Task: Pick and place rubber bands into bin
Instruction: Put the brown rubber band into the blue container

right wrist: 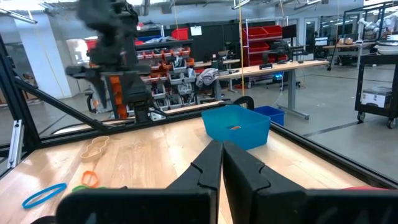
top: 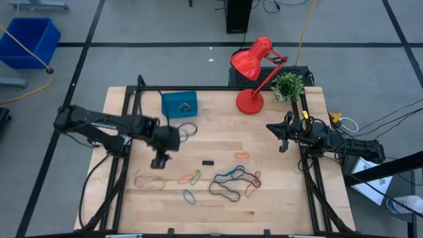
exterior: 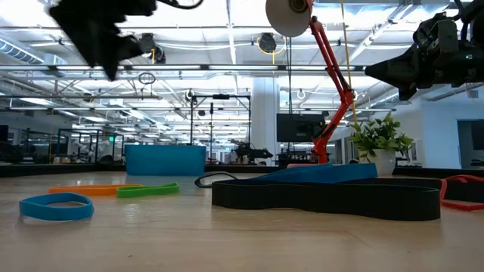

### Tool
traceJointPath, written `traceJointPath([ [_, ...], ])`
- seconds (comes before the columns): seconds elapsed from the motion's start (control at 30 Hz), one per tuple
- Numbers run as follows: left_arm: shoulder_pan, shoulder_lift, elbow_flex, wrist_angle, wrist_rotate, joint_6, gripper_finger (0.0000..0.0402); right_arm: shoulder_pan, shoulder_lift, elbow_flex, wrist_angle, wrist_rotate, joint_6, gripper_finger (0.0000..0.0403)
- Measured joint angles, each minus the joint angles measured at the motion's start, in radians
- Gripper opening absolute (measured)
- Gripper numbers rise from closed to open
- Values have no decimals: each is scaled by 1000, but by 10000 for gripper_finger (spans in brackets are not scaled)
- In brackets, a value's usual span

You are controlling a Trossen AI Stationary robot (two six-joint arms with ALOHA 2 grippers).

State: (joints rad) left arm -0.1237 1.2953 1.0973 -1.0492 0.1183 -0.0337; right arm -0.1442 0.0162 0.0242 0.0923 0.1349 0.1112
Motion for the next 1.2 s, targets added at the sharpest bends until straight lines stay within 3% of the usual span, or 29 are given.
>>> traceJointPath([
  [0.2,-225,-1,-7,-66,-124,-126,193,0,0,0,0,0,0,9],
  [0.4,-353,0,-135,-19,-178,-248,193,0,0,0,0,0,0,9],
  [0.57,-399,0,-280,117,-144,-345,193,0,0,0,1,0,7,9],
  [0.97,-422,0,-495,476,-92,-382,193,0,0,0,1,0,7,9],
  [1.2,-423,0,-541,500,-92,-424,193,0,0,0,1,0,8,9],
])
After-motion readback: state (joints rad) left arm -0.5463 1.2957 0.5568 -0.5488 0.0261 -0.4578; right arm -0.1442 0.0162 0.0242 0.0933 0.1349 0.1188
